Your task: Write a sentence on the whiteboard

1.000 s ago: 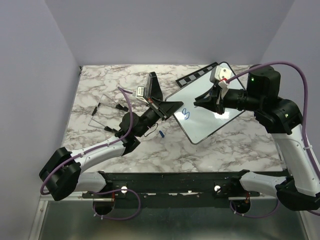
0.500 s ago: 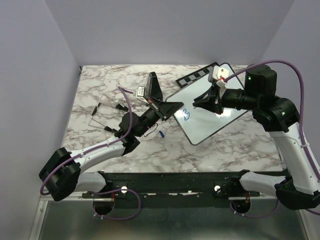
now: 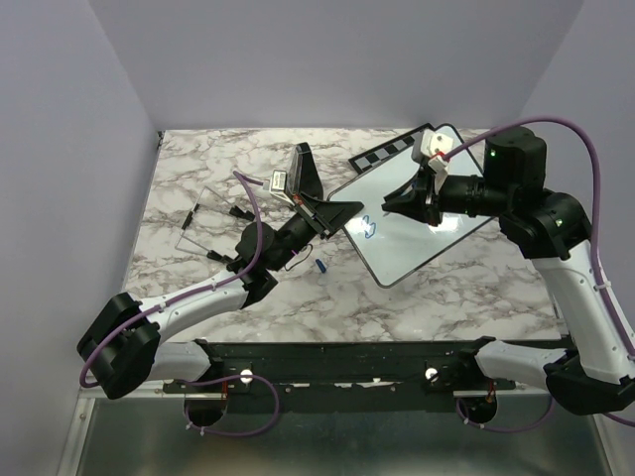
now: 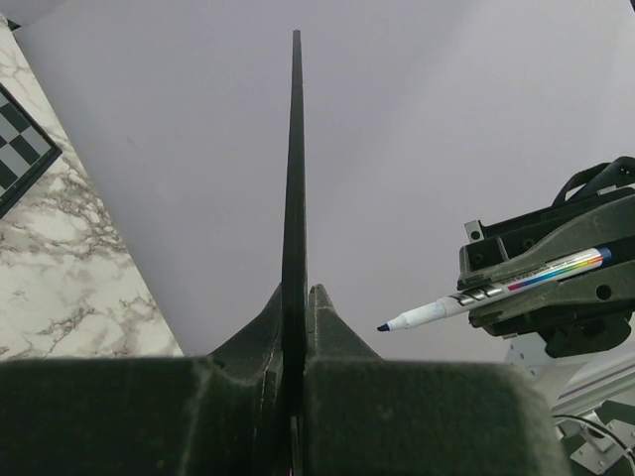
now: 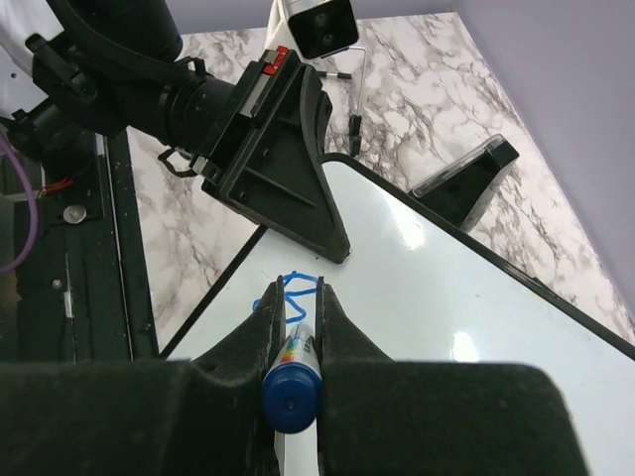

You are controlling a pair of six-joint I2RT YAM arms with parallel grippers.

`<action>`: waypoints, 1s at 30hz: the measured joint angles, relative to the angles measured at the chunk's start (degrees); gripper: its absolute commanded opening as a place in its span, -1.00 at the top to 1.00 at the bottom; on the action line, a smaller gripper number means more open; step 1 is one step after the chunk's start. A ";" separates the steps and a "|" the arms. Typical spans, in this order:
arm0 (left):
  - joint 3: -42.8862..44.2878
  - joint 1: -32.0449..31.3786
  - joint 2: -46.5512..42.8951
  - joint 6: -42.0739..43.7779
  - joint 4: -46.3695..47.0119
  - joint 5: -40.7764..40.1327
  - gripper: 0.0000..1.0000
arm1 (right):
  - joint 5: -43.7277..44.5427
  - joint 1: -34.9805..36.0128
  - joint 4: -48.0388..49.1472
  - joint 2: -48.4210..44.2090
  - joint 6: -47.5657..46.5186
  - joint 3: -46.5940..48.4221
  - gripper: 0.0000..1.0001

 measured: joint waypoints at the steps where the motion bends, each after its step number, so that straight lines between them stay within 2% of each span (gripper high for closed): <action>1: 0.00 0.00 0.00 0.00 0.00 0.00 1.00 | -0.09 0.00 0.00 0.00 0.00 -0.09 0.99; 13: 0.00 0.11 -0.24 -0.28 0.00 0.44 1.00 | -3.56 -0.02 -0.13 0.04 -0.92 -1.90 0.99; 30: 0.00 0.11 -0.22 -1.05 0.07 1.22 1.00 | -1.70 -0.02 1.09 0.81 -1.05 -4.07 0.99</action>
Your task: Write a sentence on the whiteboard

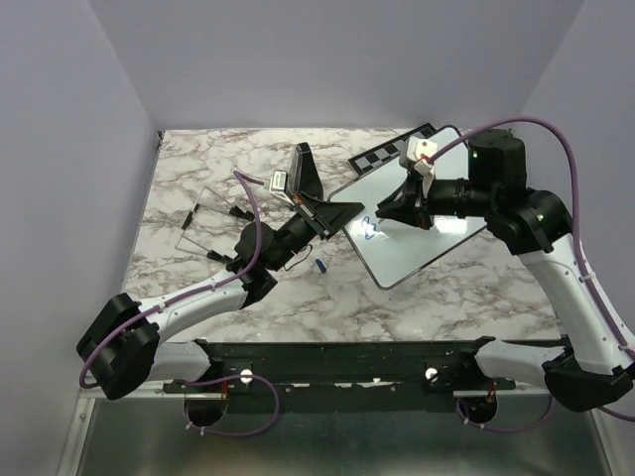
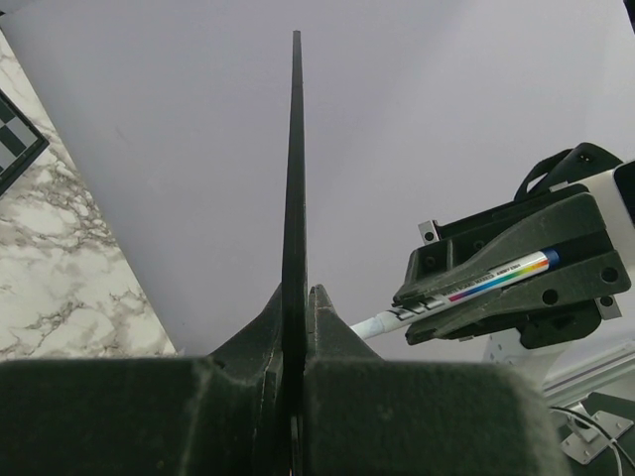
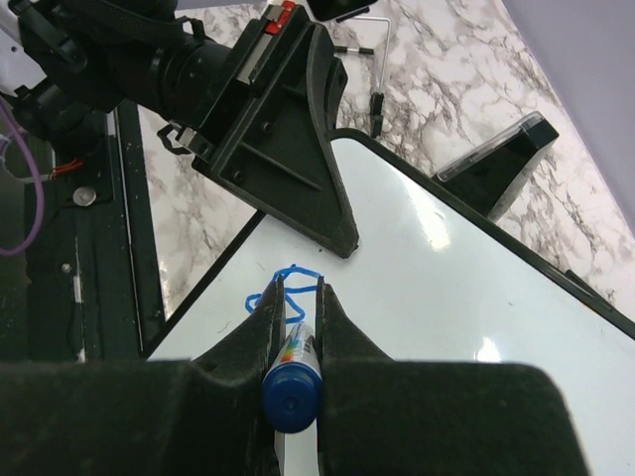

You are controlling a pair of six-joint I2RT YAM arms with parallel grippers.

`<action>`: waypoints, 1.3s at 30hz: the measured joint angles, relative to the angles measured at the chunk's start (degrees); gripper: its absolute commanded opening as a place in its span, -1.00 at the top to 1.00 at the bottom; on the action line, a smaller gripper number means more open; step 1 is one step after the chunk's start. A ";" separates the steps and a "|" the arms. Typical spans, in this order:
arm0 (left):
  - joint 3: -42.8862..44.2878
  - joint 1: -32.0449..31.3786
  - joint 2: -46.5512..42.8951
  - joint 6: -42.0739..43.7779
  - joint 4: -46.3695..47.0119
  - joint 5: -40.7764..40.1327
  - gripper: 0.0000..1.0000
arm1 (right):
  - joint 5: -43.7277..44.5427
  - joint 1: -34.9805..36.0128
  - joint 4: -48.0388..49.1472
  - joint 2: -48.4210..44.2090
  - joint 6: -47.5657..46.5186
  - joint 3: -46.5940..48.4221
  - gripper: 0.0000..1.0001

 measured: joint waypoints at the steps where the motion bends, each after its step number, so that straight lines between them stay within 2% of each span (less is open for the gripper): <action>1: 0.00 0.00 0.00 0.00 0.00 0.00 1.00 | 0.11 0.00 0.09 0.09 0.00 -0.17 0.99; 23: 0.00 0.15 0.94 0.00 -0.15 0.00 1.00 | 6.43 0.00 1.88 0.09 1.18 -1.62 0.99; 39: 0.00 0.50 0.96 -0.07 -0.35 0.07 1.00 | 3.45 0.00 2.78 1.60 2.05 -1.18 0.99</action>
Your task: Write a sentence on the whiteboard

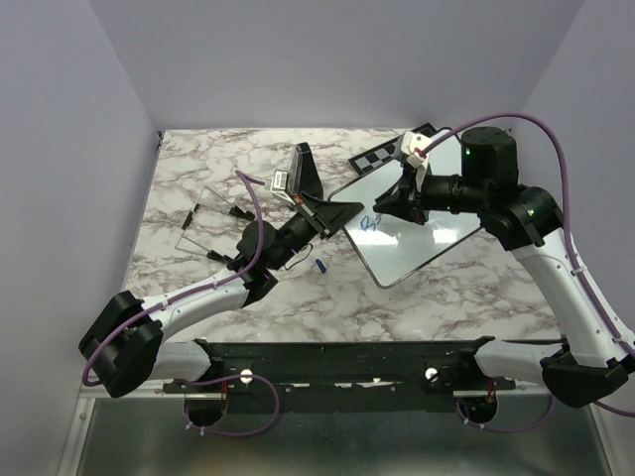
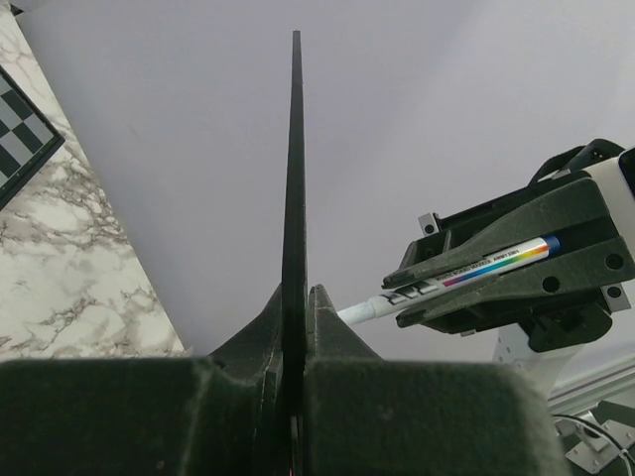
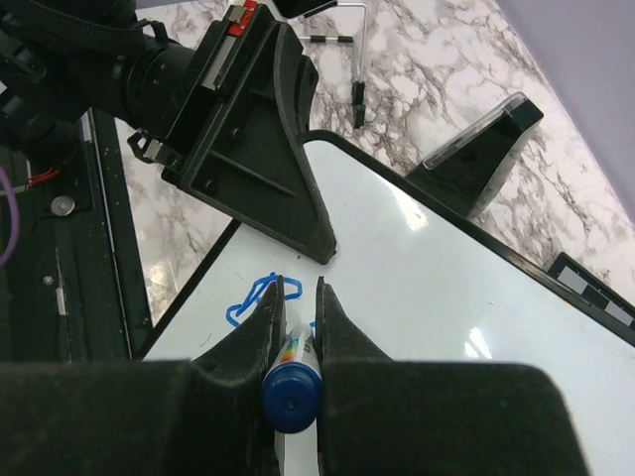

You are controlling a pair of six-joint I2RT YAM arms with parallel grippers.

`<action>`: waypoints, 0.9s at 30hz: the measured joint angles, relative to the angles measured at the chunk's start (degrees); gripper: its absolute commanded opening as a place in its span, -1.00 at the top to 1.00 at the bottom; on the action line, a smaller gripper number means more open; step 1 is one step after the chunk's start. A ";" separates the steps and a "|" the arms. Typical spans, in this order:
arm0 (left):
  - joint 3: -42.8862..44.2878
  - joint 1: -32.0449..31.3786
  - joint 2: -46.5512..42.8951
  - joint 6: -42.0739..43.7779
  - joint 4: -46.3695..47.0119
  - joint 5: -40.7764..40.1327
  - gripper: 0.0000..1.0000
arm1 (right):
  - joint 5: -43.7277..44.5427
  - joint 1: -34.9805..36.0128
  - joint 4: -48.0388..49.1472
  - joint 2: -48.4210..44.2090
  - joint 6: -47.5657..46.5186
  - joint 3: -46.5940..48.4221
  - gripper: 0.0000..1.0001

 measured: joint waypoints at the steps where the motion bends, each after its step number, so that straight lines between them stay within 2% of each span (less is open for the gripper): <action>1: 0.00 0.04 0.00 -0.07 0.02 -0.02 1.00 | -0.28 0.00 -0.20 -0.02 -0.15 0.00 0.99; 10: 0.02 0.42 0.00 -0.11 -0.11 -0.04 1.00 | -1.77 0.00 -1.51 -1.09 -0.68 -1.75 0.99; 18: 0.00 0.42 0.00 -0.17 -0.07 -0.04 1.00 | 2.21 0.00 -1.55 -2.58 -0.63 -2.03 0.99; 27: 0.00 0.68 0.00 -0.57 0.33 -0.02 1.00 | 2.75 -0.33 -1.49 -1.60 -0.52 0.42 0.99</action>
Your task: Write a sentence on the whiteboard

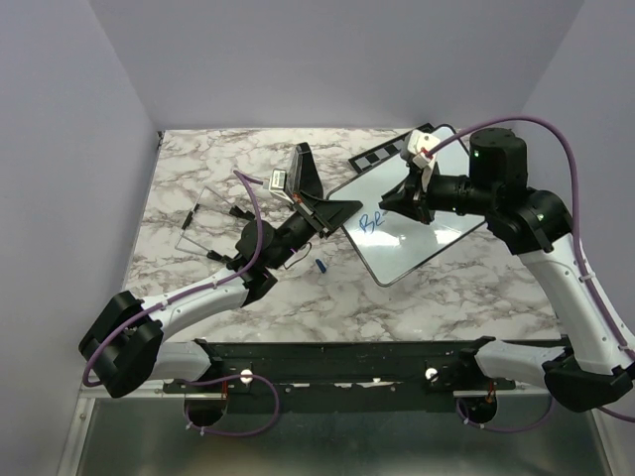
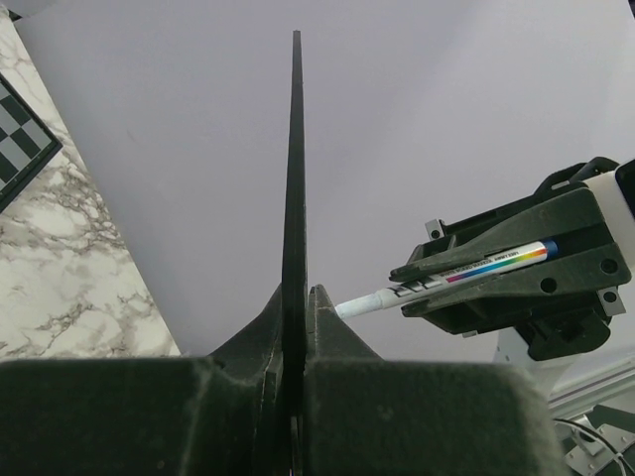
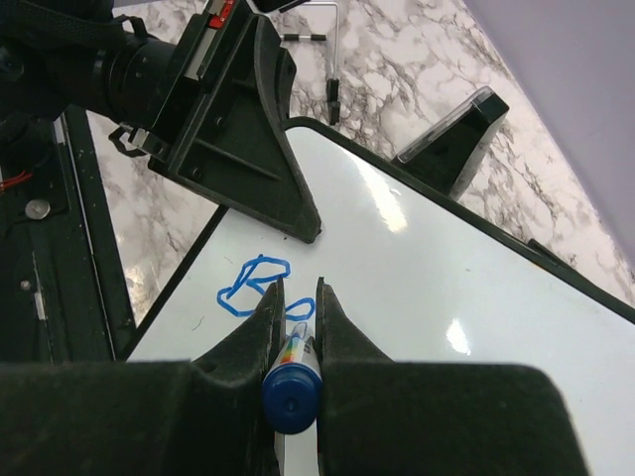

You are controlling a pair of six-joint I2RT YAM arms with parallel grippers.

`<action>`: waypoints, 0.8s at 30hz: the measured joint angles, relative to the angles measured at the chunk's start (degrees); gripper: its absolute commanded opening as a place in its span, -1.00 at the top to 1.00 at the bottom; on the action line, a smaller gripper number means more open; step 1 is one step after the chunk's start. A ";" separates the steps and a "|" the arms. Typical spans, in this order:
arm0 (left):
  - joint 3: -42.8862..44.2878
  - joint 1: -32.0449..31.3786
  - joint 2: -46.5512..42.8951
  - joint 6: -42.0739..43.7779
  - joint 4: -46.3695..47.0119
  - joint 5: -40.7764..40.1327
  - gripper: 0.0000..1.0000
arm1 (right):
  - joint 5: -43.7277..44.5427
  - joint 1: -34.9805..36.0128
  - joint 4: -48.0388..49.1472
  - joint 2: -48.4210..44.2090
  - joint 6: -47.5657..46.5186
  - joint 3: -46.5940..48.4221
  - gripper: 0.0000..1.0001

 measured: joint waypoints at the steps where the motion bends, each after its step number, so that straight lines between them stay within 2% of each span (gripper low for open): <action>1: 0.02 0.00 0.00 -0.09 0.09 0.00 1.00 | 0.02 -0.02 0.09 0.11 0.02 0.33 0.99; 24: 0.00 0.11 0.00 -0.17 0.42 -0.02 1.00 | 5.57 -0.68 2.47 1.09 1.51 0.63 0.99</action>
